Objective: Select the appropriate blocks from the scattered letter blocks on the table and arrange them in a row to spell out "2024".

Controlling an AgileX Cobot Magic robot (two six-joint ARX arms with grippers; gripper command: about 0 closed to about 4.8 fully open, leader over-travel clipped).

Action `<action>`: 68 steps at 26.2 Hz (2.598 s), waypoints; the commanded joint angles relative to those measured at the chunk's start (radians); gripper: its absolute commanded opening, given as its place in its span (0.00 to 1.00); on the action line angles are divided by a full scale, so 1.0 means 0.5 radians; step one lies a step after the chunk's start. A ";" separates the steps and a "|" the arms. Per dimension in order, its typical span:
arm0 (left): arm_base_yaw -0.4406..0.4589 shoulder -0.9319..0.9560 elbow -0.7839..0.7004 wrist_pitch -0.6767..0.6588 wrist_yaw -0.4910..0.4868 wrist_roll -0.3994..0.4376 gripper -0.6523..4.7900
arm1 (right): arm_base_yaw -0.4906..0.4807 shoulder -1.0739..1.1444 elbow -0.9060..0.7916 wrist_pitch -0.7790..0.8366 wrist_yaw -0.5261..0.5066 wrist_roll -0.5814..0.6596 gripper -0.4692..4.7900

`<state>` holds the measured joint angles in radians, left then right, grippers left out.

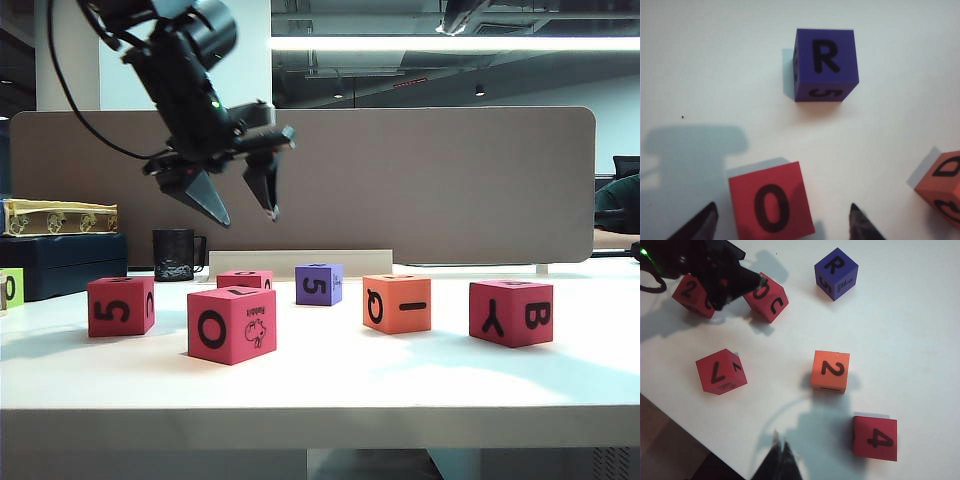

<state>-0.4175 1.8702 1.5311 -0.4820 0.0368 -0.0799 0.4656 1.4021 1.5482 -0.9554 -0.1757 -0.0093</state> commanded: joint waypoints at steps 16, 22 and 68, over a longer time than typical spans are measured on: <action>-0.037 0.223 0.005 0.035 -0.156 -0.275 0.91 | 0.002 -0.002 0.003 -0.016 0.002 -0.037 0.09; -0.037 0.269 0.002 0.037 -0.156 -0.269 0.83 | 0.002 0.002 0.002 -0.027 0.002 -0.037 0.09; -0.154 0.227 0.001 -0.170 0.065 -0.446 0.58 | 0.002 0.002 0.002 -0.075 0.002 -0.036 0.09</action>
<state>-0.4938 1.9808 1.5307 -0.5720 0.0689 -0.3077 0.4656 1.4059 1.5459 -0.9966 -0.1757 -0.0242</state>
